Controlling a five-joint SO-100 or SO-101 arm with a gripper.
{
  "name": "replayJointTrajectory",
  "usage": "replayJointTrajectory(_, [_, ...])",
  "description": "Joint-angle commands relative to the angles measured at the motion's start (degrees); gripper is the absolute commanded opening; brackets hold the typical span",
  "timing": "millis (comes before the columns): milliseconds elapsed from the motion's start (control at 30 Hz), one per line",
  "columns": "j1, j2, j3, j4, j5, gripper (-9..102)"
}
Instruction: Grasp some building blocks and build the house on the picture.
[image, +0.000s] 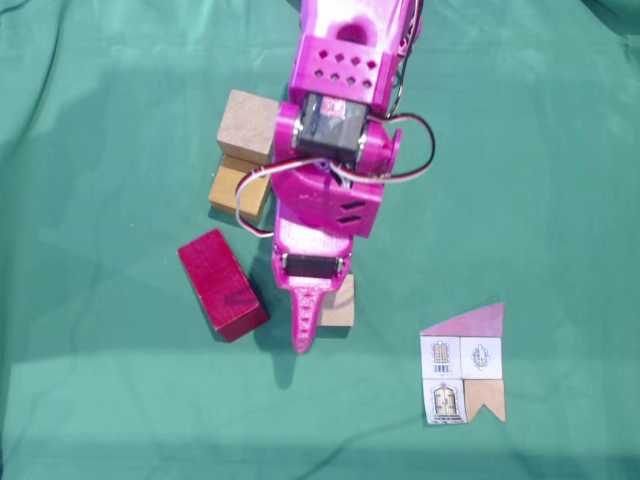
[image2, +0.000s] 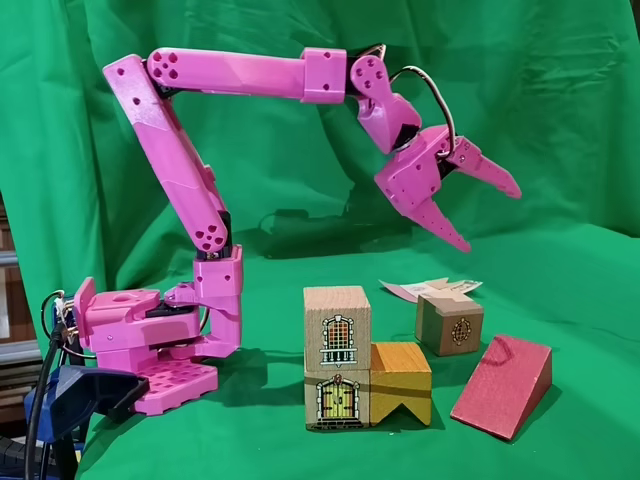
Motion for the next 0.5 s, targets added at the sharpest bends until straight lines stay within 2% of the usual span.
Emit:
replayJointTrajectory(0, [0.26, -2.64, -5.8, 4.83, 0.44, 37])
replayJointTrajectory(233, [0.53, -8.96, -10.28, 12.04, 0.26, 37])
replayJointTrajectory(467, [0.0, -12.74, -10.46, 13.97, -0.62, 37])
